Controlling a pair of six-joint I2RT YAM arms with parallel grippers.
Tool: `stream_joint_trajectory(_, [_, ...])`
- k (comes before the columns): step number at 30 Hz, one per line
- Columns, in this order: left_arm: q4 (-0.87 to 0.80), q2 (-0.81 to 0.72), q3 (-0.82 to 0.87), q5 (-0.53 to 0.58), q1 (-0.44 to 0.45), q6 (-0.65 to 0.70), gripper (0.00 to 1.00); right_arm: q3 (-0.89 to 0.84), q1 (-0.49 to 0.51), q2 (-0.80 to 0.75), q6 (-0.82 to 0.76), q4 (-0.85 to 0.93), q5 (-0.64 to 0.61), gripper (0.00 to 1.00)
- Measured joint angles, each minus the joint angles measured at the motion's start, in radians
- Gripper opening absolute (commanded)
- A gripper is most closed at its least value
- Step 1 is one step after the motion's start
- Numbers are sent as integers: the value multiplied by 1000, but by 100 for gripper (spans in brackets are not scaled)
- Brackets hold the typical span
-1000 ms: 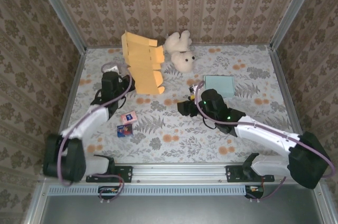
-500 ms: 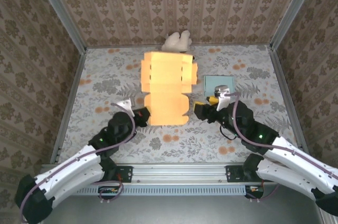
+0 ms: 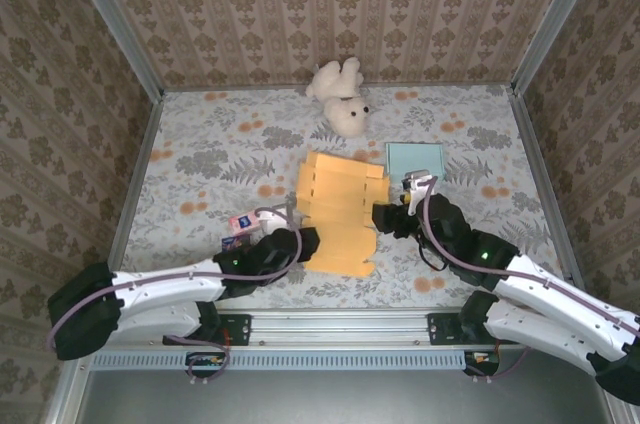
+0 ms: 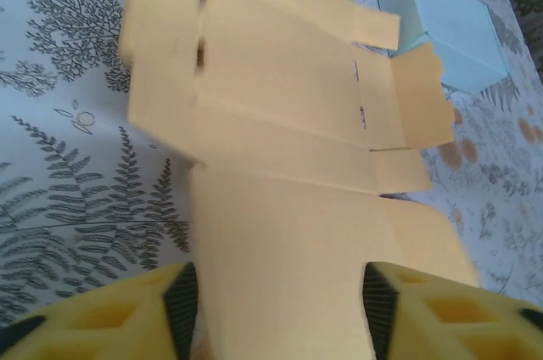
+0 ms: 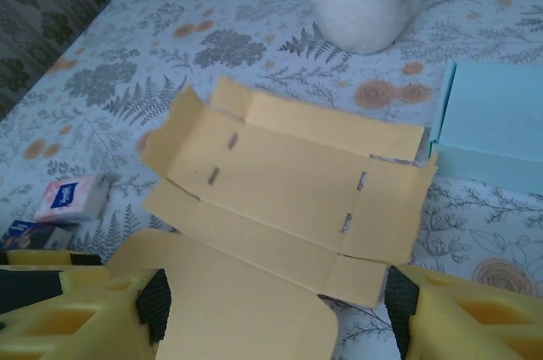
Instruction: Fold the paper box
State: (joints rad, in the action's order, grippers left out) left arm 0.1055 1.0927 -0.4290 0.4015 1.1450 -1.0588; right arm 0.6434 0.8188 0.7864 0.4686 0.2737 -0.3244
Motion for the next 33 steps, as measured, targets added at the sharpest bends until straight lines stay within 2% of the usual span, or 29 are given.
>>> stream_joint_trajectory(5, [-98,-12,-60,33,-21,18,64,-10,0,-2,3,0,-16,71])
stream_joint_trajectory(8, [-153,-41,-61,14,-114,58,69,-19,0,-9,3,6,-20,71])
stream_joint_trajectory(12, [-154,-35,-63,-103,-314,124,70,-26,0,-12,3,6,-21,71])
stream_joint_trajectory(14, [-117,-4,-63,-162,-385,161,71,-29,0,-11,3,6,-20,71])
stream_joint_trajectory(20, [-46,173,-137,-274,-443,266,68,-29,0,16,2,5,-20,71])
stream_joint_trajectory(23, [12,274,-192,-327,-478,297,60,-29,0,38,2,-2,-20,71])
stream_joint_trajectory(29, [145,410,-204,-437,-568,333,16,-29,0,94,-22,-16,-19,70])
stream_joint_trajectory(30, [174,428,-201,-463,-582,335,3,-29,0,107,-31,-21,-18,70])
stream_joint_trajectory(33, [245,452,-184,-526,-609,354,0,-29,0,141,-69,-45,2,69])
